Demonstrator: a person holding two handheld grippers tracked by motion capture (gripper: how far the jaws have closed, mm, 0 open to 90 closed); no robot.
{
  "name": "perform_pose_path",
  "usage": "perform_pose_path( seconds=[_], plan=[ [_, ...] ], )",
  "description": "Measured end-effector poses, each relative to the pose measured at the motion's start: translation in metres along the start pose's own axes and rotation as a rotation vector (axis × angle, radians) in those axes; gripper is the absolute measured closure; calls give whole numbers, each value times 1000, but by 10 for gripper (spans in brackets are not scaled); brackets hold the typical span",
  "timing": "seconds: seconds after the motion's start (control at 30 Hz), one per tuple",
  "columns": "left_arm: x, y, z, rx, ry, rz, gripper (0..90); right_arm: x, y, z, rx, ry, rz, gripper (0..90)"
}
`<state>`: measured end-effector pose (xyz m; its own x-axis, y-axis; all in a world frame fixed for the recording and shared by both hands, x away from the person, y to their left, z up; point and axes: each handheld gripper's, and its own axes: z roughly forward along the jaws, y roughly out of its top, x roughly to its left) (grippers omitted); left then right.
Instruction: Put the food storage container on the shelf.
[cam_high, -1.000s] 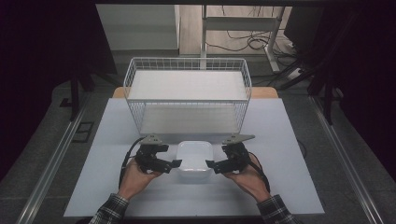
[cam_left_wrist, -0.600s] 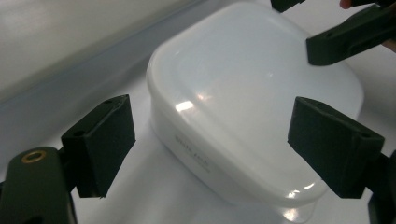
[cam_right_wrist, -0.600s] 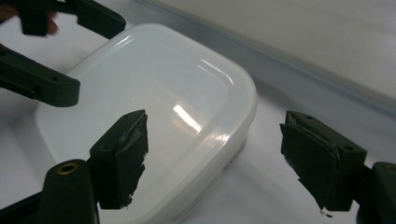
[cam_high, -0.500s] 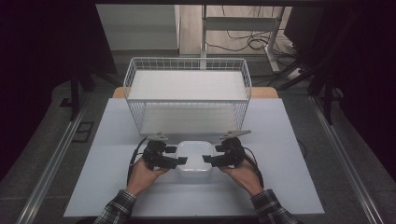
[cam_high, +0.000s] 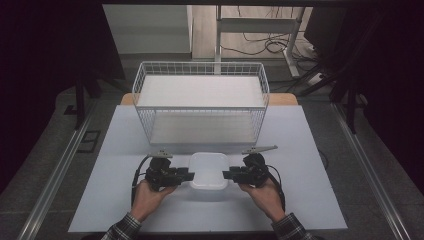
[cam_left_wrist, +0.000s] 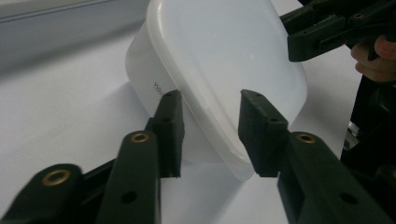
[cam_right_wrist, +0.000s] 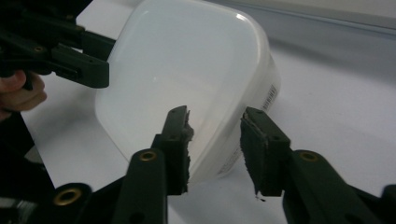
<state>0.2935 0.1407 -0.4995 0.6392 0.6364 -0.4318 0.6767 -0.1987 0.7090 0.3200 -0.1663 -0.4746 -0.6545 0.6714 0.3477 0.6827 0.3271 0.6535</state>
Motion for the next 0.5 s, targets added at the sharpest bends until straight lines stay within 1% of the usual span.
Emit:
perform_pose_path(
  seconds=[0.03,0.07,0.1,0.13,0.17,0.2,0.23,0.33,0.5],
  plan=[
    [-2,0,0,-7,9,-1,656,1,0,-1,-7,-12,14,657],
    [-4,0,-1,-19,17,-4,677,2,0,-3,-17,-25,15,677],
    [-5,0,-1,-26,21,-3,702,3,0,-4,-32,-39,13,699],
    [-5,0,-2,-31,27,0,756,3,0,-6,-47,-56,7,745],
    [-7,-1,-1,-34,43,14,799,3,0,-8,-63,-79,-1,761],
    [-7,-1,-1,-34,43,14,800,3,0,-8,-63,-79,-1,761],
    [-7,0,1,-42,58,4,800,5,-1,-7,-76,-113,-34,764],
    [-6,0,1,-53,53,-5,800,5,-2,-7,-93,-113,-34,765],
    [-8,5,-5,-82,63,2,800,9,-1,-11,-138,-107,-47,768]
  ],
)
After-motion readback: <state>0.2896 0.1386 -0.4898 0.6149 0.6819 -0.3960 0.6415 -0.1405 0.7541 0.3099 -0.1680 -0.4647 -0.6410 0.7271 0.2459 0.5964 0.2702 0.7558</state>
